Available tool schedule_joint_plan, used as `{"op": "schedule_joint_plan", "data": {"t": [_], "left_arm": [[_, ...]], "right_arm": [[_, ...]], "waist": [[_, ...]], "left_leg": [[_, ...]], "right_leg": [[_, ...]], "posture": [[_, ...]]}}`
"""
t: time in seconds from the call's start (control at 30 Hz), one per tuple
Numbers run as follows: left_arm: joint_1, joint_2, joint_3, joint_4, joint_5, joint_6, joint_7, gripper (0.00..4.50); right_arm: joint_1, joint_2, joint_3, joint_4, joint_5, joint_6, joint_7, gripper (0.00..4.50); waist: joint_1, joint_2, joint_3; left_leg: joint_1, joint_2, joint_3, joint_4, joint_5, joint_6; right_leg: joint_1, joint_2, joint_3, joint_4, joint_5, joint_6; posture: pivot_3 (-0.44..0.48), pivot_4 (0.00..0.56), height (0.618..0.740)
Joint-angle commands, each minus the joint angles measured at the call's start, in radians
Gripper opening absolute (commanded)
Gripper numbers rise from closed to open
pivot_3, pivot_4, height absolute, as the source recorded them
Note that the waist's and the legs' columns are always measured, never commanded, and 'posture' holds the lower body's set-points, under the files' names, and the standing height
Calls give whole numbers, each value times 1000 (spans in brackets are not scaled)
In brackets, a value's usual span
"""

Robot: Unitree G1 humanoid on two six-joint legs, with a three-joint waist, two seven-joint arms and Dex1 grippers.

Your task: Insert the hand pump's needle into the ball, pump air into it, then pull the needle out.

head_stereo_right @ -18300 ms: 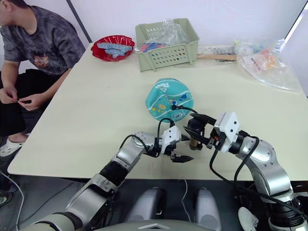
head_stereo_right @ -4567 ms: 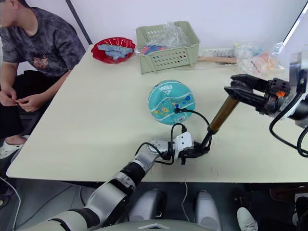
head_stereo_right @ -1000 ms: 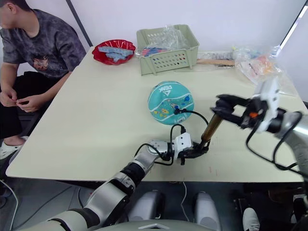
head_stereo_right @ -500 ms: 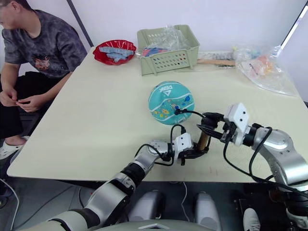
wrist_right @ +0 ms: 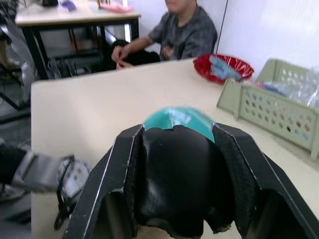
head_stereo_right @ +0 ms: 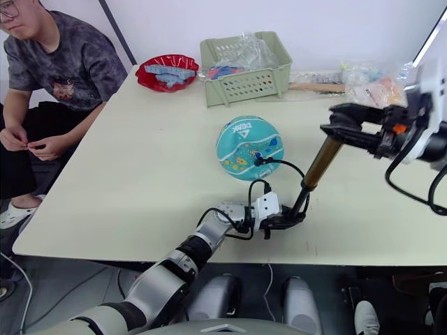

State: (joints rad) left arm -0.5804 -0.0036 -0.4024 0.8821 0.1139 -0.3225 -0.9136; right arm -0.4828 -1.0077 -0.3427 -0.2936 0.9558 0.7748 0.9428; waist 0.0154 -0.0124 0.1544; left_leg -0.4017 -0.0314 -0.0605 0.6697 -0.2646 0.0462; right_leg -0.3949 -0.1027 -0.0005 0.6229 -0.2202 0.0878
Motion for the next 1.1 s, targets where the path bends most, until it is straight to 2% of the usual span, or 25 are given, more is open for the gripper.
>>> {"op": "schedule_joint_plan", "data": {"t": [0.03, 0.17, 0.33, 0.43, 0.57, 0.8, 0.97, 1.1], "left_arm": [[35, 28, -26, 58, 47, 32, -1, 1158], [37, 27, -28, 59, 49, 31, 1, 1158], [38, 27, -30, 60, 52, 31, 8, 1158], [39, 28, -30, 60, 52, 31, 8, 1158], [36, 28, -31, 61, 54, 32, 10, 1158], [36, 30, -30, 56, 53, 35, 12, 1158], [39, 37, -26, 47, 51, 41, 11, 1158], [42, 40, -28, 46, 52, 39, 8, 1158]], "right_arm": [[-85, -31, -111, 20, 54, 1, -27, 1731], [-19, -21, -86, -11, 11, -5, -6, 1731], [199, 72, 63, -82, -196, -167, -13, 1731], [284, 131, 145, -82, -292, -266, -14, 1731], [351, 247, 267, -9, -410, -384, -49, 1731], [411, 336, 384, 79, -552, -525, -49, 1731], [377, 328, 321, 31, -488, -495, -49, 1731], [309, 258, 210, -14, -365, -404, -17, 1731]], "waist": [[0, 1, 1], [0, 2, 2], [0, -2, -1], [-2, -4, -3], [-3, -9, -6], [-4, -9, -10], [-4, -9, -11], [-3, -7, -9]], "left_leg": [[-1, 0, 0, 0, 0, 0], [-2, -1, 1, 0, 0, 0], [0, 0, -1, 0, 0, 0], [3, 0, 0, 0, 0, 0], [8, 1, -2, 1, 0, 0], [9, 2, -3, 1, 0, 0], [11, 2, -3, 0, 0, 0], [10, 2, -4, 1, 0, 0]], "right_leg": [[-1, 0, 0, 0, 0, 0], [-1, -1, 0, 0, 0, 0], [0, 0, -1, 0, 0, 0], [4, 0, -1, 0, 0, 1], [7, 3, -1, 0, -3, 5], [7, 4, -1, 0, 0, 0], [9, 4, 0, 0, 0, 0], [8, 4, 0, 0, 0, 0]], "posture": [[0, 150, 740], [0, 150, 740], [0, 150, 740], [0, 150, 740], [0, 150, 740], [0, 150, 740], [0, 150, 740], [0, 150, 740]]}}
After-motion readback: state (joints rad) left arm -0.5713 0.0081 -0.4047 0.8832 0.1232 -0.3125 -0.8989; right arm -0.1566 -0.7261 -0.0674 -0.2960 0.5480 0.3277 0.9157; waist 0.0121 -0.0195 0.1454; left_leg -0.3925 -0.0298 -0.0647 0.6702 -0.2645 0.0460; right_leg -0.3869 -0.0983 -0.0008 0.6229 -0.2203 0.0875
